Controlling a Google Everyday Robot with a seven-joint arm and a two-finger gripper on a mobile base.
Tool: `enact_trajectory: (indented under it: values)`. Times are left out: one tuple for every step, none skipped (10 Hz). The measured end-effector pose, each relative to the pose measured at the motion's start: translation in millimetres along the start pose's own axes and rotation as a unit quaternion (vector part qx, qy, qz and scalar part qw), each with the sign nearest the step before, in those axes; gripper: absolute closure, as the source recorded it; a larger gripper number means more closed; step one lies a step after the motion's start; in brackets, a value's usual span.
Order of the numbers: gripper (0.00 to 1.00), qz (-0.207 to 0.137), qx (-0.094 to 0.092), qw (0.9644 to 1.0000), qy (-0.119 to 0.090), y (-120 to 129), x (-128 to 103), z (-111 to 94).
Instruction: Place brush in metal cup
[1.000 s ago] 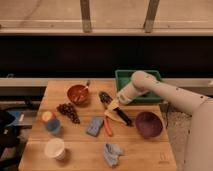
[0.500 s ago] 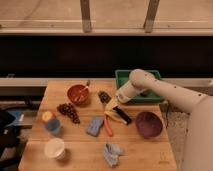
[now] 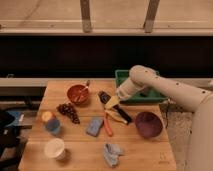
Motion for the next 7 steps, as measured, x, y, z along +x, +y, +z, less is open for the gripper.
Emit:
enact_trajectory:
  values:
    - [0.37,-0.008,0.012,0.9999,0.001,3.3,-7.4,-12.7]
    - [0.37,-0.014,0.029,0.9995,0.005,6.0,-15.4,-28.3]
    - [0.37,-0.016,0.057,0.9981,0.021,6.9,-22.6,-47.1]
    - [0.37,-0.014,0.078,0.9962,0.037,5.9,-26.7,-57.6]
    - [0.37,0.000,0.098,0.9931,0.064,7.1,-25.9,-70.1]
    - [0.37,0.016,0.115,0.9903,0.077,0.4,-14.8,-80.5]
    - [0.37,0.041,0.130,0.9867,0.089,-6.0,3.6,-93.4]
